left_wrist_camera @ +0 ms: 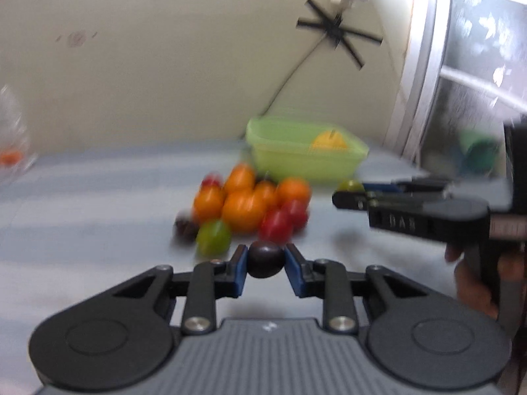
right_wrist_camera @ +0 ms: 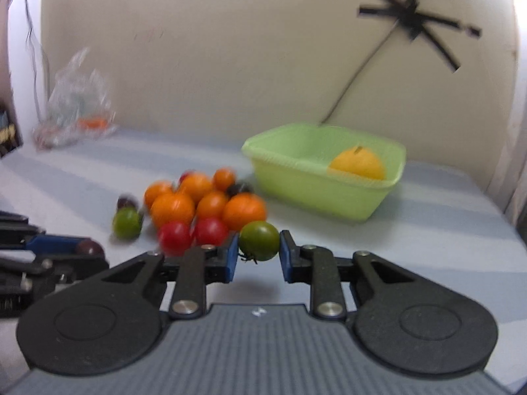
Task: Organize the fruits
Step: 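Drop the plum into the basin with the left tool while the right tool drops the green tomato there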
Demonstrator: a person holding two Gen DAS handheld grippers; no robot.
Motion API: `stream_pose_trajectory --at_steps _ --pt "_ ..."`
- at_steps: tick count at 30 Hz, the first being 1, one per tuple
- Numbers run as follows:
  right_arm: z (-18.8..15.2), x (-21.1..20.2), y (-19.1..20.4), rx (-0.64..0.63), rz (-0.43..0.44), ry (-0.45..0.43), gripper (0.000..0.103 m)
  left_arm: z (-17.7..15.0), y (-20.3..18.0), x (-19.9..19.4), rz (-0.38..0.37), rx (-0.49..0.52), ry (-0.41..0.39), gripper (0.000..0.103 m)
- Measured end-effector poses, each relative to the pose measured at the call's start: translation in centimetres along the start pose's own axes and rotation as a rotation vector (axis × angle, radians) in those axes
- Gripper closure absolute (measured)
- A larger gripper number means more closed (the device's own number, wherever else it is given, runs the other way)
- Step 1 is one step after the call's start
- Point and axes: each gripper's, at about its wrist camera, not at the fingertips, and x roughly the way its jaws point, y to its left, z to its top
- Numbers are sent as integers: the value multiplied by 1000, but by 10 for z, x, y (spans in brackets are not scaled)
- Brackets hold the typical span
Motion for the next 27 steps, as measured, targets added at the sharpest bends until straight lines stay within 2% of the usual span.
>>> stream_pose_trajectory --at_steps 6,10,12,16,19,23,27 --pt "29 17 -31 75 -102 -119 74 81 3 47 -136 -43 -64 78" --pt "39 41 -48 119 -125 -121 74 115 12 110 -242 -145 24 78" --pt "41 50 -49 123 -121 -118 74 119 15 133 -276 -195 69 78" --pt "38 62 -45 91 -136 -114 73 120 19 167 -270 -230 126 78" --pt "35 69 -45 77 -143 -93 73 111 19 172 -257 -233 148 77" --pt "33 66 -47 82 -150 -104 63 114 16 168 -242 -235 133 72" --pt "30 56 -46 88 -158 -134 63 118 25 138 -244 -245 80 72"
